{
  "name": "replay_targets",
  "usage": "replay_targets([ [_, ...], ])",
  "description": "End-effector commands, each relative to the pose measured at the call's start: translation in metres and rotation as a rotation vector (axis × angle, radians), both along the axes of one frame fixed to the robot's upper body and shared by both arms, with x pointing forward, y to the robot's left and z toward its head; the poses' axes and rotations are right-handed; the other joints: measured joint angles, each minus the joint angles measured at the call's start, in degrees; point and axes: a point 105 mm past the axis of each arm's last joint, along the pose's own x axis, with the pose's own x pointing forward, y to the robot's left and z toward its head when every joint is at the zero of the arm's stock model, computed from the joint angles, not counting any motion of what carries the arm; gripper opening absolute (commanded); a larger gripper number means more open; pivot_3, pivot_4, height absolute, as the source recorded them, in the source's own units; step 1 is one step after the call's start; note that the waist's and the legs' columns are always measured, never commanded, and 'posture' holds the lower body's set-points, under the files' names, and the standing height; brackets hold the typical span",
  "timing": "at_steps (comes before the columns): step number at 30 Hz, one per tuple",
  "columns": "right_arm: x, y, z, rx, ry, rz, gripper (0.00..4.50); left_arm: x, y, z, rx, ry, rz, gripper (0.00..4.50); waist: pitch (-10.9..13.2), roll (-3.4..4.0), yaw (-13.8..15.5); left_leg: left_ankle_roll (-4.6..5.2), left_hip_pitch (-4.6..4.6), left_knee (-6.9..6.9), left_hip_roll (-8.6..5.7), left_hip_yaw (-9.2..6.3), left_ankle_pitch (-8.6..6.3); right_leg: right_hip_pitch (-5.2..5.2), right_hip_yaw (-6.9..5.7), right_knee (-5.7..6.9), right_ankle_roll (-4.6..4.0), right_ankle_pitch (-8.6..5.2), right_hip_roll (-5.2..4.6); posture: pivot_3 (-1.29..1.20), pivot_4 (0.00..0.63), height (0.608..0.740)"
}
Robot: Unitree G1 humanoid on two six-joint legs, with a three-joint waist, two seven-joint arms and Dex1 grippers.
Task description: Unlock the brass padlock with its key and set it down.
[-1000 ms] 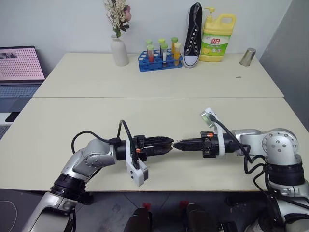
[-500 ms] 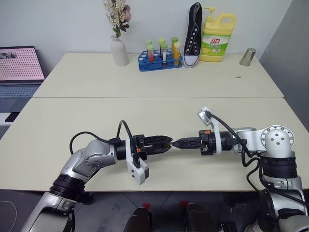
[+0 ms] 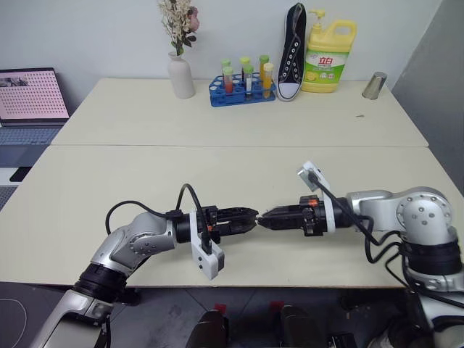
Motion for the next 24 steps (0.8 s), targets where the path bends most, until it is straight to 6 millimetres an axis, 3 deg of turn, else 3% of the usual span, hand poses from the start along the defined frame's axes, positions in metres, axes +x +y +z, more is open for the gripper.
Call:
replay_targets([
  [1, 0.001, -0.004, 0.004, -0.015, -0.166, 0.043, 3.44, -0.002, -0.002, 0.009, -0.035, -0.017, -0.008, 0.99, 0.0, 0.0, 0.0, 0.0, 0.01, 0.0, 0.01, 0.01, 0.0, 0.0, 0.0, 0.01, 0.0, 0.0, 0.0, 0.0, 0.15, 0.74],
  [4, 0.003, -0.009, 0.0, -0.067, -0.311, 0.063, 4.44, -0.003, -0.002, 0.01, -0.045, -0.014, -0.008, 0.99, 0.0, 0.0, 0.0, 0.0, 0.02, -0.01, 0.02, 0.0, 0.0, 0.0, -0.03, 0.0, 0.01, -0.01, 0.0, 0.0, 0.15, 0.74],
  [5, 0.003, -0.007, 0.001, -0.041, -0.322, 0.058, 4.5, -0.003, -0.003, 0.01, -0.047, -0.013, -0.009, 0.99, 0.0, 0.0, 0.0, 0.0, 0.01, -0.01, 0.02, 0.0, 0.0, 0.0, -0.03, -0.02, 0.01, -0.01, 0.01, 0.0, 0.15, 0.74],
  [16, 0.005, 0.021, 0.001, 0.077, -0.33, 0.034, 4.5, -0.004, -0.006, 0.012, -0.067, -0.005, -0.023, 0.99, 0.0, 0.0, 0.1, -0.01, 0.02, -0.01, 0.03, -0.01, 0.0, 0.0, 0.0, 0.0, 0.0, 0.0, 0.02, 0.0, 0.15, 0.74],
  [24, 0.009, 0.028, -0.002, 0.096, -0.307, 0.035, 4.5, -0.004, -0.008, 0.013, -0.077, -0.001, -0.027, 0.99, 0.0, 0.01, 0.0, -0.01, 0.04, -0.01, 0.03, -0.01, 0.01, 0.0, 0.01, 0.01, -0.01, 0.0, 0.02, 0.0, 0.15, 0.74],
])
